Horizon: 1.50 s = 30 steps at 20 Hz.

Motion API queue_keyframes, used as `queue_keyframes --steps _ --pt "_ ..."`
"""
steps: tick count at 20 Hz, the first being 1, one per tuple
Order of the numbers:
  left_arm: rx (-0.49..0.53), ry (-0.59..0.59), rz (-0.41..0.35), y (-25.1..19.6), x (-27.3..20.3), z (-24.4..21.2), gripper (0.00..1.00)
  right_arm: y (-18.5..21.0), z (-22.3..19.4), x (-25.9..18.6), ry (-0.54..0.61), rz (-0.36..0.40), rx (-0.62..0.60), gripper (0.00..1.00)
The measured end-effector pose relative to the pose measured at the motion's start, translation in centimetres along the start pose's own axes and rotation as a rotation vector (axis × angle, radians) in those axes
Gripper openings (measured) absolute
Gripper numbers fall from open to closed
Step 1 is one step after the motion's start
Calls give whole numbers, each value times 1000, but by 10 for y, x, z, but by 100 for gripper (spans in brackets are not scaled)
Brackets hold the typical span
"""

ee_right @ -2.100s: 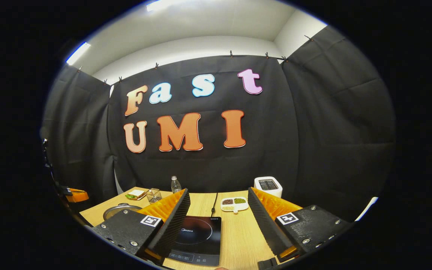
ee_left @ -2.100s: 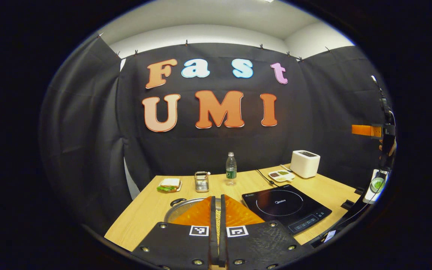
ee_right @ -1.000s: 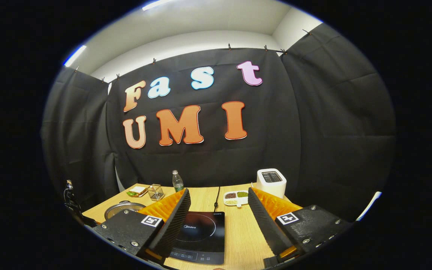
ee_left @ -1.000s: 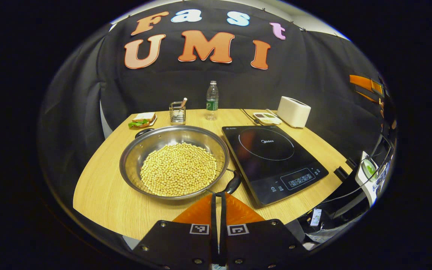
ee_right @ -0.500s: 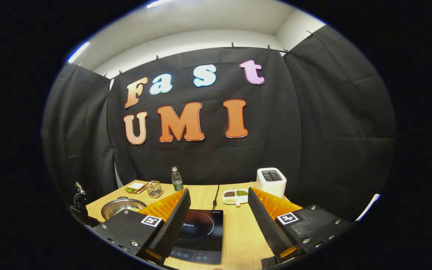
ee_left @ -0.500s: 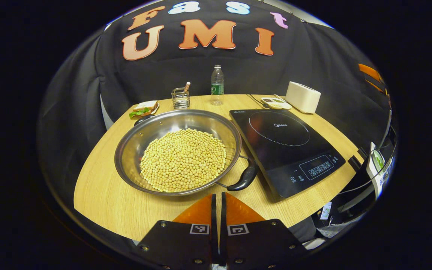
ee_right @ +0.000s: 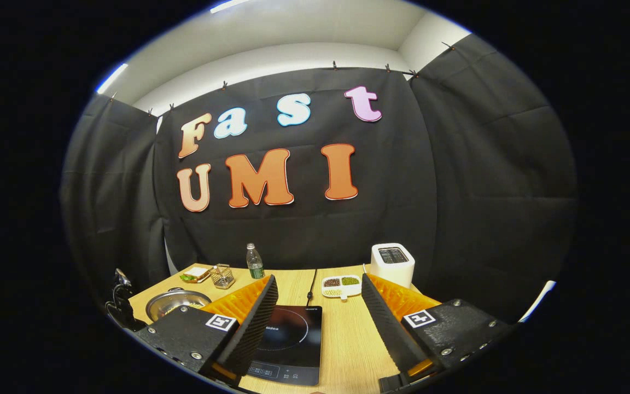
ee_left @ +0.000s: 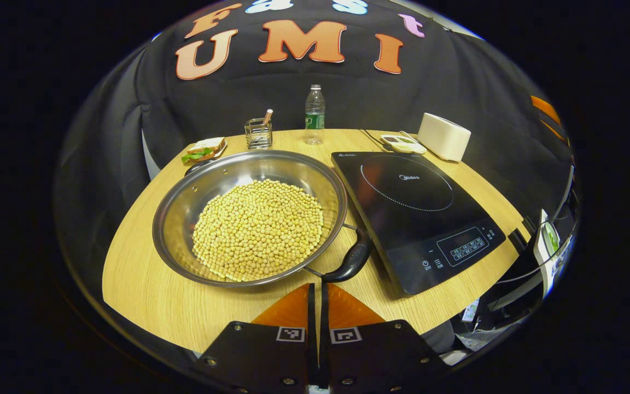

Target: First push the handle of the pot to place it horizontally, then grasp the pot with both hands and set it on the induction cooktop.

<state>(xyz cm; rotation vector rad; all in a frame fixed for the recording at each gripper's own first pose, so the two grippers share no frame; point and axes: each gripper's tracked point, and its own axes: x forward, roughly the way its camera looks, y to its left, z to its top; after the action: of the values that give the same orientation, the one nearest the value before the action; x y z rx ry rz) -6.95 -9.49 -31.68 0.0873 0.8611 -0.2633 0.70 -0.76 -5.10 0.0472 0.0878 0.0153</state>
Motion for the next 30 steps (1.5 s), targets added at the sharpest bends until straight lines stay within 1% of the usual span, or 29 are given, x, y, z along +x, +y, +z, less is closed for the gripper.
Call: queue_keyframes --steps 1,2,3,4,5,6,9,10,11,12,13,14,16,17,18,19,20,21,22,27,28,30 --pt "-2 1 -1 -1 1 0 2 -3 1 0 0 -4 1 95" --pt "-6 3 -2 -2 3 1 5 -5 0 0 0 -7 2 100" --pt "-10 3 -2 -3 5 1 5 -7 -1 0 1 -10 4 100" --pt "-10 3 -2 -4 6 3 2 -8 -1 -1 3 -11 6 100" --pt "-6 2 -1 -5 7 3 2 -10 -2 0 4 -14 7 100" --pt "-3 2 0 -6 9 4 2 -13 -3 0 4 -17 8 96" --pt "-10 0 -4 -9 13 7 2 -16 -4 -2 5 -20 10 96" --pt "-10 2 -6 -11 15 8 5 -18 -4 -1 5 -23 10 96" --pt "-9 1 -8 -12 18 10 2 -20 -4 0 5 -26 10 96" --pt "-6 1 -10 -14 21 11 2 -22 -4 1 7 -30 9 96" --pt "-1 0 -11 -16 22 12 2 -24 -5 1 7 -35 11 100" --pt "3 -1 -11 -17 25 15 2 -27 -6 1 8 -37 16 96" --pt "5 -2 -14 -20 28 17 2 -31 -7 2 11 -40 23 96" --pt "5 -1 -15 -21 29 18 2 -32 -9 3 13 -42 26 100" --pt "4 -1 -17 -22 31 21 2 -33 -10 4 17 -42 28 95" --pt "3 0 -19 -24 34 23 2 -35 -11 4 20 -41 30 100" --pt "5 1 -21 -25 37 25 2 -35 -12 4 24 -41 31 96" --pt "8 0 -22 -26 39 27 2 -37 -13 5 26 -42 31 100" --pt "10 0 -23 -28 40 28 2 -39 -14 4 27 -46 29 96" --pt "25 2 -28 -33 51 36 2 -52 -18 7 33 -68 38 96" --pt "27 1 -29 -33 52 38 2 -54 -18 8 34 -74 38 100" --pt "27 1 -27 -35 58 42 2 -57 -20 10 37 -83 40 100"
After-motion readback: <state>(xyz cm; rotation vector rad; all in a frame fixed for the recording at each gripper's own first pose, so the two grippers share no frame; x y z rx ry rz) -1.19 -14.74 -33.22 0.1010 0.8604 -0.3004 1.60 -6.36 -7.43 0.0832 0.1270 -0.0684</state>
